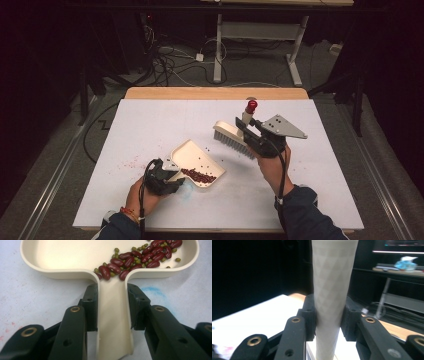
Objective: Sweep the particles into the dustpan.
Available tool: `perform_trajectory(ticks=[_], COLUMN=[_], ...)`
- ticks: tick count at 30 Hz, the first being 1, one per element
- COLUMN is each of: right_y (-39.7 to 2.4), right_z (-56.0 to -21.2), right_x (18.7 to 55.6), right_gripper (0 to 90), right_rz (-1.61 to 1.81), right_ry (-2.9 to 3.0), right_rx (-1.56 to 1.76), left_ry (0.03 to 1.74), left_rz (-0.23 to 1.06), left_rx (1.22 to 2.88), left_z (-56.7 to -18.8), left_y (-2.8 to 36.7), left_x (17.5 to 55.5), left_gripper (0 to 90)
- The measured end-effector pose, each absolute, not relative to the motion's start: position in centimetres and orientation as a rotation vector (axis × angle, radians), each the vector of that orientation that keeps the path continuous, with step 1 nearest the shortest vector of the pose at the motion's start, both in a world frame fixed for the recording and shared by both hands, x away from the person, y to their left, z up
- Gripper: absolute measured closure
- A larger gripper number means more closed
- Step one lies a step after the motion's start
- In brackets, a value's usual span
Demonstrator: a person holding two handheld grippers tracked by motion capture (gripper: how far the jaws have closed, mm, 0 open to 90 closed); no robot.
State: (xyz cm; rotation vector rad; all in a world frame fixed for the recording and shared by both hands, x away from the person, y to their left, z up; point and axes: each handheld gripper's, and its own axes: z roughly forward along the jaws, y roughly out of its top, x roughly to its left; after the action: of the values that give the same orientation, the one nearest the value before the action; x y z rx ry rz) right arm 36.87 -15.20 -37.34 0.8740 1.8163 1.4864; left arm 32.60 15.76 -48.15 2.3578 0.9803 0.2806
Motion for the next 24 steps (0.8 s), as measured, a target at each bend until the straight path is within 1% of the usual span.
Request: perform_trajectory(ticks=[13, 24], right_y=[-17.5, -18.3], right_z=[-38.9, -39.8], right_x=[39.4, 40.7], right_gripper=[69.9, 69.9], right_rz=[1.398, 1.356], right_ry=[1.820, 1.840], right_rx=[0.942, 0.944], left_ry=[0.965, 0.959], left_rz=[0.278, 0.272], left_rx=[2.369, 2.371], left_z=[-48.2, -48.2], left_y=[16.0, 16.1], left_x=[32.5, 32.6], left_gripper=[63.4, 63.4])
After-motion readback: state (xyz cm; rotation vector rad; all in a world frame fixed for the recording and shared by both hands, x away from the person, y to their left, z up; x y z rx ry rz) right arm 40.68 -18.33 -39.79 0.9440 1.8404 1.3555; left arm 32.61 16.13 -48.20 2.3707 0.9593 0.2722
